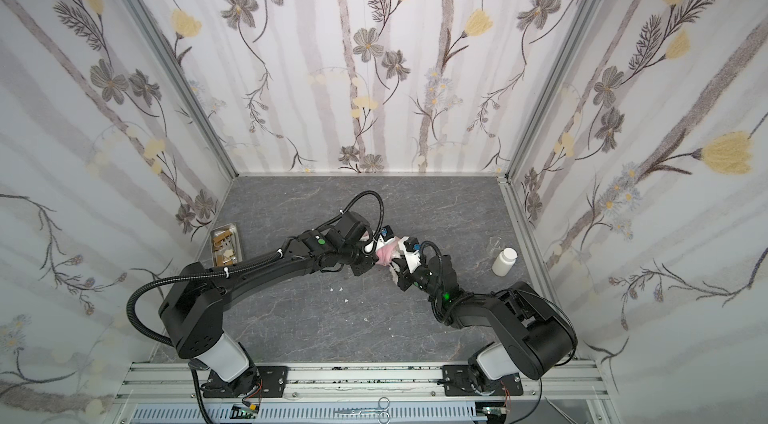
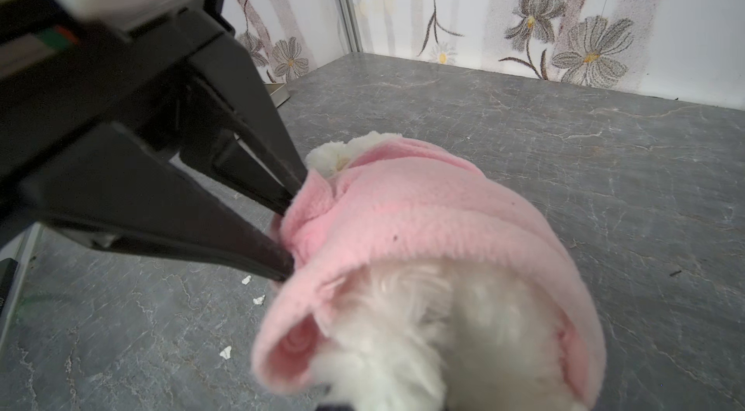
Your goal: Dress the teddy bear
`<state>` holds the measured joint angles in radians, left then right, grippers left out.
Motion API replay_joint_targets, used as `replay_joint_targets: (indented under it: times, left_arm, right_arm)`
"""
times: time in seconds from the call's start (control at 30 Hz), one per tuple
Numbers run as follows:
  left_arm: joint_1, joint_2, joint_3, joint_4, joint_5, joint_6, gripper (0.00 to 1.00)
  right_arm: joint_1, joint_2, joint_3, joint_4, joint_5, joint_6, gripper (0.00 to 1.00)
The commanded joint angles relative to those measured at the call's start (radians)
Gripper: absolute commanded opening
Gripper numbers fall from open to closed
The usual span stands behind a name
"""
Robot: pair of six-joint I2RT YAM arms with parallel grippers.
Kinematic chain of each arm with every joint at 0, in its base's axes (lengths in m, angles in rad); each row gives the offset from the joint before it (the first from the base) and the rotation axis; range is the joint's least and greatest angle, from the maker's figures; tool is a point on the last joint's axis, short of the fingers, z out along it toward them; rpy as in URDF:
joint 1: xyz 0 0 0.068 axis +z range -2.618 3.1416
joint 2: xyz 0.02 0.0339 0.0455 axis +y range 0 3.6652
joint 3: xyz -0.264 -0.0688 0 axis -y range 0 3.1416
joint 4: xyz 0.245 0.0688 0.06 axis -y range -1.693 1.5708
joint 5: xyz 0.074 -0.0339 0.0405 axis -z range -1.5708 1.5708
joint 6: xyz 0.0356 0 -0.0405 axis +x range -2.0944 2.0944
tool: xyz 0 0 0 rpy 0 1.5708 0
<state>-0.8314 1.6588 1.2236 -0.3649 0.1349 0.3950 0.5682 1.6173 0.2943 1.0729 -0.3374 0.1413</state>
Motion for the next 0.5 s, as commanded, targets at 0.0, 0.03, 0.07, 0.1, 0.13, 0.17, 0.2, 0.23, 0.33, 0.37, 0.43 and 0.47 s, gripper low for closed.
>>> replay_joint_targets:
  times: [0.0, 0.03, 0.07, 0.1, 0.13, 0.17, 0.2, 0.23, 0.33, 0.37, 0.43, 0.47]
  left_arm:
    - [0.013, -0.021, -0.009, 0.032, 0.003, -0.007, 0.10]
    - [0.019, -0.035, -0.020, 0.032, 0.009, -0.012, 0.06]
    - [0.027, -0.052, -0.032, 0.032, 0.017, -0.021, 0.00]
    - [0.036, -0.069, -0.044, 0.033, 0.025, -0.032, 0.00]
    - [0.043, -0.083, -0.053, 0.034, 0.034, -0.042, 0.00]
    - [0.052, -0.100, -0.066, 0.040, 0.039, -0.054, 0.00]
    - [0.060, -0.116, -0.077, 0.050, 0.037, -0.066, 0.00]
    - [0.068, -0.130, -0.090, 0.064, 0.045, -0.081, 0.00]
    - [0.078, -0.189, -0.153, 0.143, 0.049, -0.115, 0.00]
    - [0.085, -0.215, -0.176, 0.174, 0.053, -0.127, 0.00]
    - [0.105, -0.257, -0.213, 0.214, 0.064, -0.149, 0.00]
    - [0.120, -0.278, -0.228, 0.231, 0.078, -0.165, 0.00]
  right_arm:
    - [0.000, -0.009, -0.006, 0.107, -0.046, 0.001, 0.00]
    - [-0.003, -0.014, -0.014, 0.101, -0.037, -0.004, 0.00]
    - [-0.009, -0.016, -0.023, 0.097, -0.027, -0.005, 0.00]
    - [-0.018, -0.015, -0.029, 0.096, -0.023, -0.004, 0.00]
    - [-0.023, -0.015, -0.035, 0.097, -0.023, -0.002, 0.00]
    - [-0.029, -0.015, -0.041, 0.100, -0.021, 0.005, 0.00]
    - [-0.033, -0.014, -0.045, 0.103, -0.019, 0.011, 0.00]
    - [-0.033, -0.015, -0.047, 0.108, -0.022, 0.018, 0.00]
    - [-0.033, -0.014, -0.056, 0.137, -0.031, 0.045, 0.00]
    - [-0.033, -0.010, -0.059, 0.145, -0.031, 0.051, 0.00]
    - [-0.034, -0.004, -0.069, 0.161, -0.018, 0.058, 0.00]
    - [-0.036, 0.002, -0.073, 0.167, -0.017, 0.058, 0.00]
